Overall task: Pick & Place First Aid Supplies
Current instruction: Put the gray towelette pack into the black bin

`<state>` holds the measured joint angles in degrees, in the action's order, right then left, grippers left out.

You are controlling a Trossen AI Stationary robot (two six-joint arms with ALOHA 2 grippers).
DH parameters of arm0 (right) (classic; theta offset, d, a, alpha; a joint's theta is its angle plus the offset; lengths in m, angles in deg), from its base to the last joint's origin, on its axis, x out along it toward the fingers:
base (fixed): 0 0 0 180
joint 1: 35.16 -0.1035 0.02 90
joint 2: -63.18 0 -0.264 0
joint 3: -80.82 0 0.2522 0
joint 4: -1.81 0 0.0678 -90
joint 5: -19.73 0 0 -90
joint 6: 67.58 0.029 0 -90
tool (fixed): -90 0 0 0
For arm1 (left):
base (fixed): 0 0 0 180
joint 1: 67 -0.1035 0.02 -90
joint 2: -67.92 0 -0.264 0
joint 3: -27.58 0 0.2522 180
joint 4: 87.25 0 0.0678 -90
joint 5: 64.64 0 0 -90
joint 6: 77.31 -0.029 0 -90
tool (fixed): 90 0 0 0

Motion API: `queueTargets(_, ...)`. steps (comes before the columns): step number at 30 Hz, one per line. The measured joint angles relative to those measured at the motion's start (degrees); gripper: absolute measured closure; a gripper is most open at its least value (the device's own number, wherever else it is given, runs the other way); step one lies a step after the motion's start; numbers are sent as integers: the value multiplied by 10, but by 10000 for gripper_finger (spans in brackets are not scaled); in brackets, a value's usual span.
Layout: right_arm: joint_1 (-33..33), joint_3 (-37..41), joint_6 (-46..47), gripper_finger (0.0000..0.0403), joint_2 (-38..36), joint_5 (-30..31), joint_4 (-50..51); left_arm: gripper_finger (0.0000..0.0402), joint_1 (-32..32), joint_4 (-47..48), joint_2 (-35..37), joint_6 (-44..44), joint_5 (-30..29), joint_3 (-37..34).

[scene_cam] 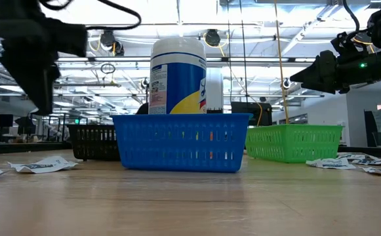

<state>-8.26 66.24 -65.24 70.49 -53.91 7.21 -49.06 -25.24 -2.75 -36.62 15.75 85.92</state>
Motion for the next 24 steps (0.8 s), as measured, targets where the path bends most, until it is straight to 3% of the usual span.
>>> queueTargets(6, 0, 0, 0, 23, 0, 0, 0, 183, 78, 2, -33, 122, 19, 10)
queueTargets(13, 0, 0, 0, 23, 0, 0, 0, 183, 151, 0, -124, 147, 37, 75)
queueTargets(24, 0, 0, 0, 23, 0, 0, 0, 183, 212, 4, -257, 174, 38, 200)
